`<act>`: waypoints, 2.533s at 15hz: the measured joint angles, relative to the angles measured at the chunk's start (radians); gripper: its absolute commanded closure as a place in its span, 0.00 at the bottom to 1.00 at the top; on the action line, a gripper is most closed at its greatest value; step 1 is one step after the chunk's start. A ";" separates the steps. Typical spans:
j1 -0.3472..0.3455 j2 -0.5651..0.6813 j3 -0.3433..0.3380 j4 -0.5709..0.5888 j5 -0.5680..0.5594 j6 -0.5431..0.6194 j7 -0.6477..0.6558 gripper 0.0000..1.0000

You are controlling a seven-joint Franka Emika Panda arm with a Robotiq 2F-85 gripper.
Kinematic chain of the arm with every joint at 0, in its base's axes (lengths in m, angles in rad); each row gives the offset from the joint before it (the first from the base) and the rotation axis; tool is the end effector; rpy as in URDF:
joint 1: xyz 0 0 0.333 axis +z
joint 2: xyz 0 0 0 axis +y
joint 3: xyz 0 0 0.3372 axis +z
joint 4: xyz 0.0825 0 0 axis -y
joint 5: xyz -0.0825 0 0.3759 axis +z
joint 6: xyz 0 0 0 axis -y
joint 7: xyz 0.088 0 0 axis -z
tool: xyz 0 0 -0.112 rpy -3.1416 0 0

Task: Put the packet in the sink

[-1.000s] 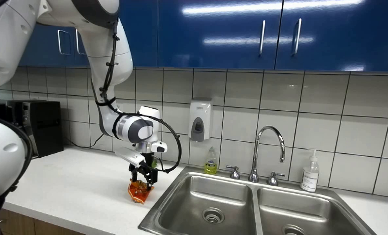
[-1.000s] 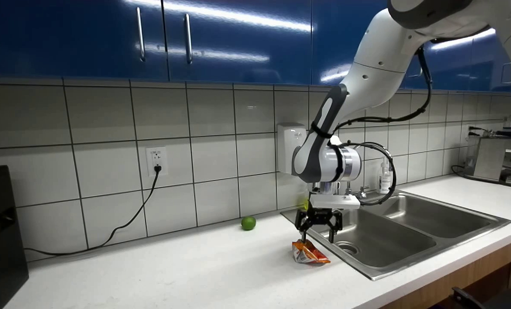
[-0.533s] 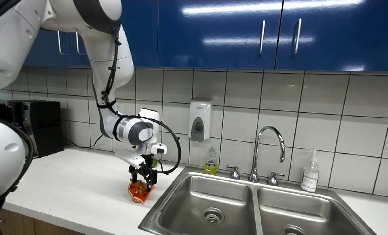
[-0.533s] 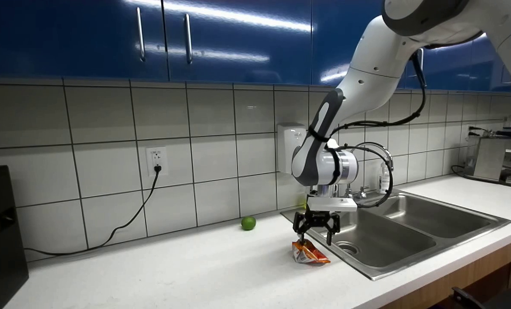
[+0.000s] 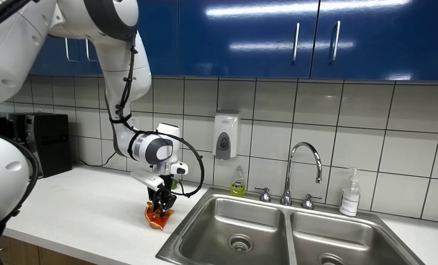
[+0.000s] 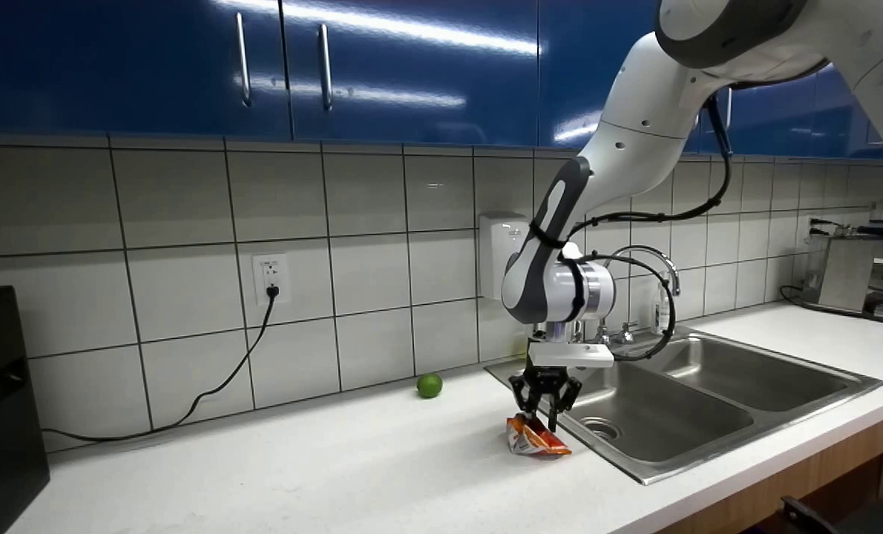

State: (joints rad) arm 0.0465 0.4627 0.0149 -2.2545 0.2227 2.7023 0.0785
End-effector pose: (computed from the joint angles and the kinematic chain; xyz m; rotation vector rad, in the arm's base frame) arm 0.5393 0.0263 0.1757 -3.0245 0.3357 0.0339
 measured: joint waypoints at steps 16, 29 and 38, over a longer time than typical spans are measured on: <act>0.009 0.012 0.000 0.034 0.000 0.000 0.003 1.00; 0.025 -0.076 -0.003 0.039 -0.007 -0.001 0.029 1.00; -0.006 -0.131 -0.039 0.015 -0.007 -0.001 0.036 1.00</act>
State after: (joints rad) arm 0.0409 0.3316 -0.0245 -2.2398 0.2159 2.7017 0.1143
